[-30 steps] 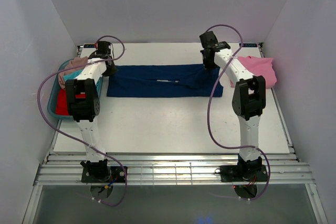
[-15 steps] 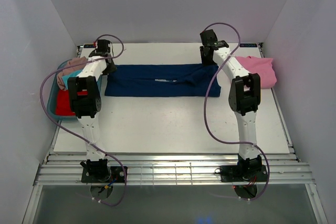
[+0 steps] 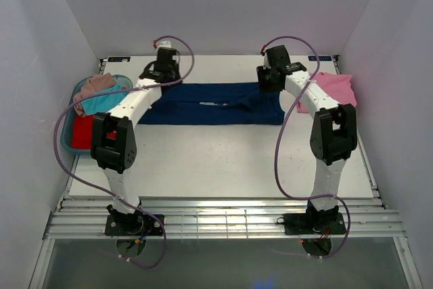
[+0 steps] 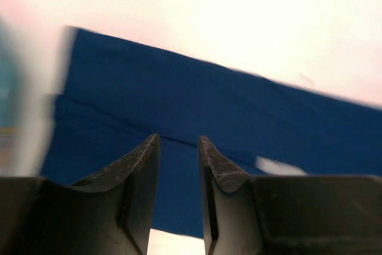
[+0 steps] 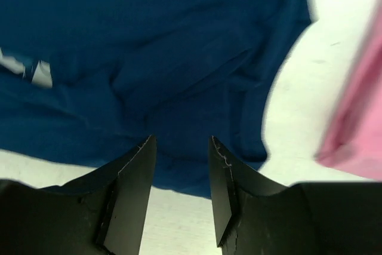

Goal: Fold and stack the t-shirts
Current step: Fold the tshirt

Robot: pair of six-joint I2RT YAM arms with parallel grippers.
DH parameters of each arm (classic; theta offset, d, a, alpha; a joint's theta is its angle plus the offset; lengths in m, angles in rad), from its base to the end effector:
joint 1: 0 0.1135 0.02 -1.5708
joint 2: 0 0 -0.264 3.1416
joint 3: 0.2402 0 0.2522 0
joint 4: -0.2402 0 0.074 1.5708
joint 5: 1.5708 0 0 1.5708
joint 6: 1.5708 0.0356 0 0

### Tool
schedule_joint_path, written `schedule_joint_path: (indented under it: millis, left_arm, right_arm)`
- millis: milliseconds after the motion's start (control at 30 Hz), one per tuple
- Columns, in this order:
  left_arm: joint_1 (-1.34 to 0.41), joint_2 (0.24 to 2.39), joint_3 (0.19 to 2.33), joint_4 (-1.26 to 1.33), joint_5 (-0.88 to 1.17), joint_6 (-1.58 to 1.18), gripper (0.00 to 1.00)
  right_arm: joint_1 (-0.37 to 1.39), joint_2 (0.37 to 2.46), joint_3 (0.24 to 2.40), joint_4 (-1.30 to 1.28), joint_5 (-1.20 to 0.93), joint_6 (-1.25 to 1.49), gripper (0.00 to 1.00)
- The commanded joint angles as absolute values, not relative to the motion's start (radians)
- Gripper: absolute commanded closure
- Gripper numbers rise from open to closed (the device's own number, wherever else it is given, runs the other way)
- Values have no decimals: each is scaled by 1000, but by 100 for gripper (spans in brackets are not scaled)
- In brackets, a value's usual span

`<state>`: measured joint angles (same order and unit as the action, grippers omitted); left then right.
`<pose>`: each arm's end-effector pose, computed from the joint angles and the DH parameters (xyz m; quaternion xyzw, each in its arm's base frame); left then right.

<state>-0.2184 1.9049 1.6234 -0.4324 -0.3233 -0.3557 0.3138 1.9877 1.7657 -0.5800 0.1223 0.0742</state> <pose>0.4320 -0.0843 0.2819 -0.1283 0.8911 0.0243 0.4347 0.4342 0.1363 0.2809 -0.0878 0.9214 0.0166 0.3782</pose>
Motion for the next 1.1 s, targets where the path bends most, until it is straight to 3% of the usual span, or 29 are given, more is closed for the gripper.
schedule_joint_path:
  millis: [0,267,800,867,967,1067]
  left_arm:
    - [-363,1914,1557,-394,-218,-376,60]
    - [-483,1999,1535,-351,-130,-410,61]
    - [-506,2079,1479,-325,-109,-437,64]
    - [-508,2072,1464,-321,-110,-436,64]
    - [-508,2065,1447,-319,-113,-436,64]
    - [-508,2059,1433,-314,-109,-439,64]
  right_arm:
    - [357,1971,1662,-516,-26,91,54]
    - [417,2014,1661,-511,-29,72,54]
    - [431,2123,1709,-555,52,57,56]
    - [433,2131,1706,-557,73,48,60]
    - [433,2138,1724,-551,107,40,81]
    - [433,2160,1781,-563,136,17,85]
